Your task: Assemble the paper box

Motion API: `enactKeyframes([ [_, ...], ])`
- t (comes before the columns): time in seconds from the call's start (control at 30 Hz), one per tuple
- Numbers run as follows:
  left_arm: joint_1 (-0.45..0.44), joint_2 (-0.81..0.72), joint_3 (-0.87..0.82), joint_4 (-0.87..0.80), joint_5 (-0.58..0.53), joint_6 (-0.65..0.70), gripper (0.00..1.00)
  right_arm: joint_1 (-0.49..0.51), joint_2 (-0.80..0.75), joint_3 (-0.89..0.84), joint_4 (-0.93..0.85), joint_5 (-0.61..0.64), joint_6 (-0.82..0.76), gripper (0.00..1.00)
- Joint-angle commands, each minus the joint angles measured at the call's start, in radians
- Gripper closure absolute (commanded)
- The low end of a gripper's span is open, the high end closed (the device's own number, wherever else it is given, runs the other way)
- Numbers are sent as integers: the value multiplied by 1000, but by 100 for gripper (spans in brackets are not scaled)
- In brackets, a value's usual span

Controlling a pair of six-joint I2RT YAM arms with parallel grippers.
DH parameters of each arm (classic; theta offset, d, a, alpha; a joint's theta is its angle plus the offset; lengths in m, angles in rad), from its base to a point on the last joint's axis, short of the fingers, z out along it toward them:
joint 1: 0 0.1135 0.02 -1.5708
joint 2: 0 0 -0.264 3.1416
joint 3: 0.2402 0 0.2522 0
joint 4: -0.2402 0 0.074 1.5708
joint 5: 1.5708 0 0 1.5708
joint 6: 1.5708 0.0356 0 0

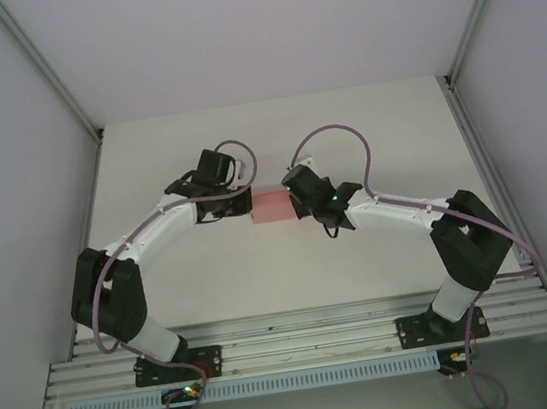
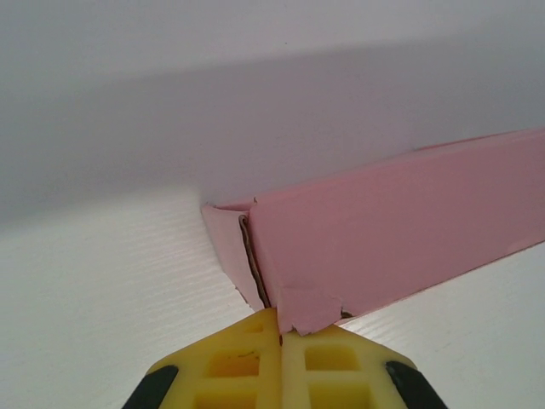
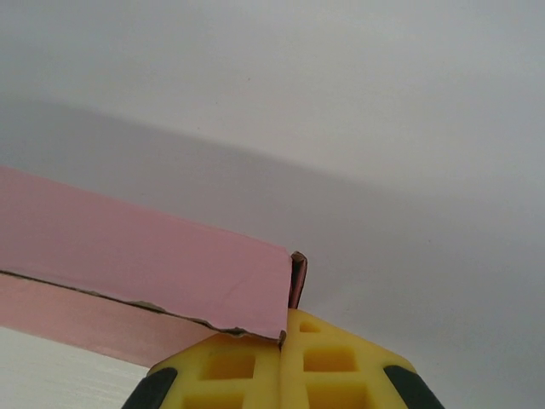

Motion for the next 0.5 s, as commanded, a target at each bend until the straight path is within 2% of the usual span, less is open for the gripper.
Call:
enactKeyframes([
  [0.0, -18, 20, -29, -56, -3, 20, 100, 24, -1, -48, -72, -96, -31, 95],
  [0.03, -18, 14, -22, -51, -1, 16, 98, 24, -8, -49, -65, -106, -36, 91],
  [0.1, -20, 3, -6, -54, -10, 13, 85, 23, -28, -46, -55, -117, -40, 83],
  [0.17, -19, -13, 6, -55, -15, 17, 83, 24, -49, -40, -54, -131, -44, 76],
  [0.23, -20, -28, 16, -60, -17, 20, 75, 24, -68, -27, -60, -142, -50, 59],
  [0.27, -20, -33, 21, -60, -9, 24, 67, 24, -77, -20, -62, -144, -53, 49],
  [0.3, -19, -40, 30, -65, -6, 29, 63, 23, -85, -13, -62, -143, -55, 37],
  [0.37, -21, -53, 38, -65, -10, 32, 61, 20, -92, 5, -77, -150, -59, 35],
  [0.47, -22, -76, 48, -73, -19, 41, 49, 21, -104, 22, -89, -170, -66, 32],
])
